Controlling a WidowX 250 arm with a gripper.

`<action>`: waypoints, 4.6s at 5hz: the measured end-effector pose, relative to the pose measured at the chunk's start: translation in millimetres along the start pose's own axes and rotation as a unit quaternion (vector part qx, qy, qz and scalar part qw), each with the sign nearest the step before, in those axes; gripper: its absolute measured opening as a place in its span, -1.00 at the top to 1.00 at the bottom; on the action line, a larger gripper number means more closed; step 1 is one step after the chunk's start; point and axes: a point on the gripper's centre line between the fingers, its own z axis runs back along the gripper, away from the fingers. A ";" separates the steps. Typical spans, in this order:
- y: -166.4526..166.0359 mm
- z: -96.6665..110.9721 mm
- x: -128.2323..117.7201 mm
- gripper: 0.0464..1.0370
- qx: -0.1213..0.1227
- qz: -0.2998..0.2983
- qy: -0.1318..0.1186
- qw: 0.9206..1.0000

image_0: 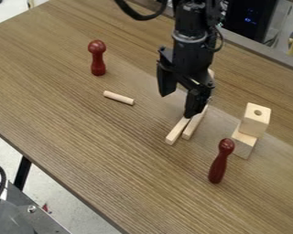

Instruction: Put the two rectangular sticks on the two cubes

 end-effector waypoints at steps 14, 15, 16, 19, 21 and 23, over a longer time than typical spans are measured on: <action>17.0 41.4 -12.9 0.44 -0.085 0.204 -0.004 0.975; 11.8 50.4 -7.1 0.44 -0.087 0.195 -0.004 0.977; -4.7 64.7 7.0 0.44 -0.090 0.178 -0.008 0.980; -39.7 70.7 41.4 0.44 -0.097 0.156 0.004 0.983; -53.5 58.5 63.3 0.44 -0.098 0.157 0.021 0.982; -66.2 37.6 75.3 0.44 -0.092 0.156 0.039 0.983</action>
